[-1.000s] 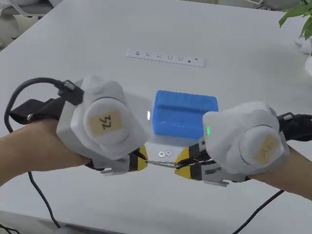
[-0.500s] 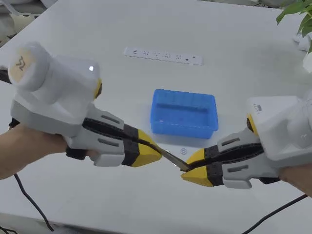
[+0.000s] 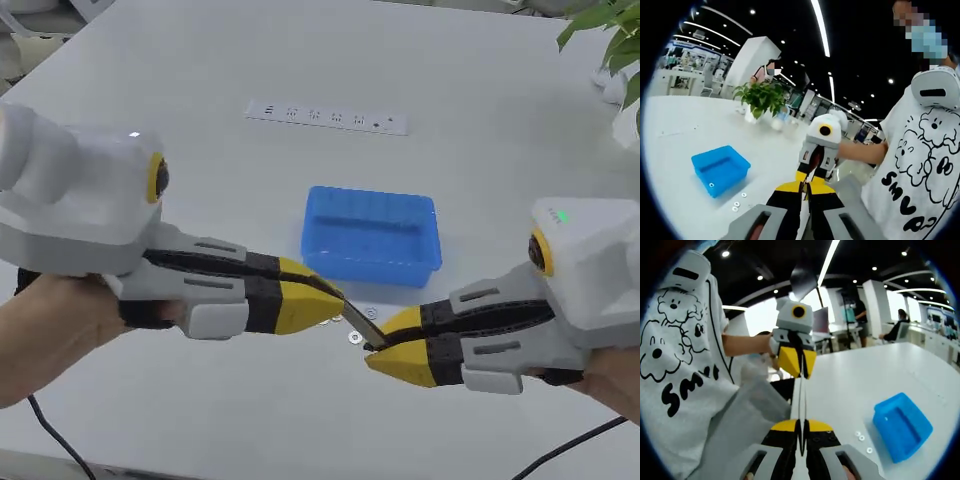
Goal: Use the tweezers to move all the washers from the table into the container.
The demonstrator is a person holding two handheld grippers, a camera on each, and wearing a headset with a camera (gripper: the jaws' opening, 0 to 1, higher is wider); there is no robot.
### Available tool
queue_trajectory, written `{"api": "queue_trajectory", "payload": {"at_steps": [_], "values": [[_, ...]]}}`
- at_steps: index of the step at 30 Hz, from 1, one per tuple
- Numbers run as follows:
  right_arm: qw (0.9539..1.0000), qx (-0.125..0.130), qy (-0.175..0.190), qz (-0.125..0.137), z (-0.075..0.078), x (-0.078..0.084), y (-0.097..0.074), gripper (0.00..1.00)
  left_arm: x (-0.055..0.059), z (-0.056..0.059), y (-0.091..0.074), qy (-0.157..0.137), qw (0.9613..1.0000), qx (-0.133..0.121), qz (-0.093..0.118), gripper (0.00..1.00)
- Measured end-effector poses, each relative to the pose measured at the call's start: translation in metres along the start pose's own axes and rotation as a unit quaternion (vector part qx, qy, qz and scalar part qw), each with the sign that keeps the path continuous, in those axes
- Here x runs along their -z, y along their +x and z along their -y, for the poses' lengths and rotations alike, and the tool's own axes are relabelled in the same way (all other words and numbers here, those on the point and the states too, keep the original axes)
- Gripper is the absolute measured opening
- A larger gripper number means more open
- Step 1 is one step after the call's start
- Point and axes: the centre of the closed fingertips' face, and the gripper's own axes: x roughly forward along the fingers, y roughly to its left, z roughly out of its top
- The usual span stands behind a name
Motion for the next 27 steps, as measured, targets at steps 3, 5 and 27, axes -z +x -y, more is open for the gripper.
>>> {"api": "queue_trajectory", "payload": {"at_steps": [3, 5, 27], "values": [[1.0, -0.001, 0.0, 0.001, 0.0, 0.001, 0.004, 0.02, 0.001, -0.002, -0.001, -0.022, 0.9998, -0.004, 0.002, 0.0], [1.0, -0.002, 0.002, 0.004, 0.001, 0.001, 0.006, 0.02, 0.001, -0.003, -0.002, -0.039, 0.9992, -0.007, 0.003, 0.0], [0.9959, 0.072, -0.016, -0.051, 0.049, 0.002, 0.034, 0.07, 0.002, -0.033, 0.013, 0.173, 0.9738, -0.116, -0.091, 0.0]]}}
